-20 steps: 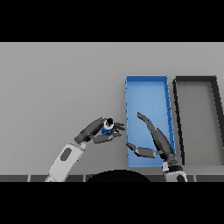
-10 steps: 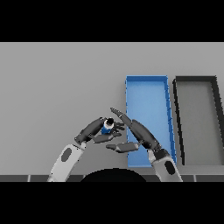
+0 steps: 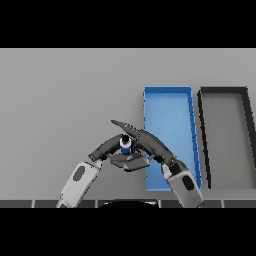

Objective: Pick up the blue pipe and place it into the blue bin.

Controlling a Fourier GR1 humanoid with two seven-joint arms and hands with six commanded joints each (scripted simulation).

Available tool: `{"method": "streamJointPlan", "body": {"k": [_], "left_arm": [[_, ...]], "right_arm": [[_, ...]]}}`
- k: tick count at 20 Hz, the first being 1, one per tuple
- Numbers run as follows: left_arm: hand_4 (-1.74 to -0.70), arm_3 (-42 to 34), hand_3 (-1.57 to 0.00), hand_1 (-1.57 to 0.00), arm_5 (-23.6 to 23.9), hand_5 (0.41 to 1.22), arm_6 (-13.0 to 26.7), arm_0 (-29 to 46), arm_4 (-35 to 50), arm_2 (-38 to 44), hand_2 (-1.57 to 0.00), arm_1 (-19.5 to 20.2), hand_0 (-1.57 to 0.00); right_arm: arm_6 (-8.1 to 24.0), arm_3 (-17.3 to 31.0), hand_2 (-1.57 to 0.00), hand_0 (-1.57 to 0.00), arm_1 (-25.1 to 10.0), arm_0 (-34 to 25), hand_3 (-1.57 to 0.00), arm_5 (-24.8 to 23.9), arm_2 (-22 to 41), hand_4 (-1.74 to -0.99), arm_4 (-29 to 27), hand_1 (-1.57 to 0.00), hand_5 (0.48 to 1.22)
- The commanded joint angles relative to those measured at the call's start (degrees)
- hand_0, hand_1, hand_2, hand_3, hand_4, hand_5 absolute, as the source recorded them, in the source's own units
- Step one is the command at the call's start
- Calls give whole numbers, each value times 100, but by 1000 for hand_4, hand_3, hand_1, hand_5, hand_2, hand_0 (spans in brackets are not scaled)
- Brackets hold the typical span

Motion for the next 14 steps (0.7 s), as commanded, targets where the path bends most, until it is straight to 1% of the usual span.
{"method": "streamJointPlan", "body": {"k": [1,2,3,4,5,6,7,8,9,10,11,12,13,14], "left_arm": [[-1515,-9,-1571,-1571,40,1221,126,16,-32,48,-1571,34,-1571],[-1560,-18,-1304,-1571,67,1221,273,42,-34,41,-1541,-27,-1571],[-1596,21,-1139,-1571,48,1221,340,41,0,73,-1528,-42,-1571],[-1625,0,-1163,-1571,45,1221,446,-12,-6,86,-1537,-64,-1571],[-1648,-8,-1207,-1571,26,1221,330,12,-42,91,-1544,-69,-1571],[-1667,32,-1228,-1571,11,1221,214,25,-65,89,-1549,-91,-1571],[-1682,-20,-1271,-1571,-14,1221,199,50,-32,90,-1553,-108,-1571],[-1694,-10,-1307,-1571,42,1221,218,21,-83,58,-1557,-195,-1571],[-1703,12,-1331,-1571,33,1221,174,49,-147,30,-1560,-184,-1571],[-1711,-18,-1322,-1571,-33,1221,126,81,-114,77,-1562,-128,-1571],[-1717,-19,-1372,-1571,-26,1221,152,42,-144,71,-1549,-188,-1571],[-1722,17,-1412,-1571,-42,1221,192,21,-157,99,-1539,-230,-1571],[-1725,-18,-1396,-1571,-44,1221,140,46,-179,111,-1545,-227,-1571],[-1729,42,-1417,-1571,-60,1221,38,-10,-233,129,-1551,-215,-1571]], "right_arm": [[54,145,-249,-166,46,-200,-143,5,-93,-1255,-57,-241,519],[113,216,-428,-398,92,-247,-307,10,-68,-1303,-52,-437,520],[153,312,-657,-630,128,-351,-504,41,-61,-1383,-48,-652,523],[127,357,-840,-818,104,-413,-662,63,-88,-1446,-46,-836,527],[-26,367,-986,-969,88,-376,-789,77,-46,-1496,-33,-983,555],[-62,396,-1103,-1089,150,-357,-896,66,-61,-1537,-114,-1101,600],[-143,405,-1196,-1186,250,-319,-1031,-7,-49,-1513,-151,-1195,671],[-214,449,-1271,-1263,331,-350,-1139,-30,-91,-1495,-208,-1270,781],[-326,505,-1331,-1324,350,-309,-1225,-61,-65,-1481,-106,-1330,869],[-325,476,-1379,-1374,352,-283,-1295,-15,-47,-1475,-78,-1378,940],[-556,454,-1418,-1413,316,-277,-1350,26,-51,-1474,11,-1417,996],[-694,460,-1448,-1445,308,-234,-1394,42,-30,-1477,107,-1448,1041],[-746,444,-1473,-1470,368,-220,-1429,30,-4,-1481,158,-1472,1077],[-763,424,-1492,-1490,419,-181,-1458,48,45,-1485,226,-1492,1106]]}}
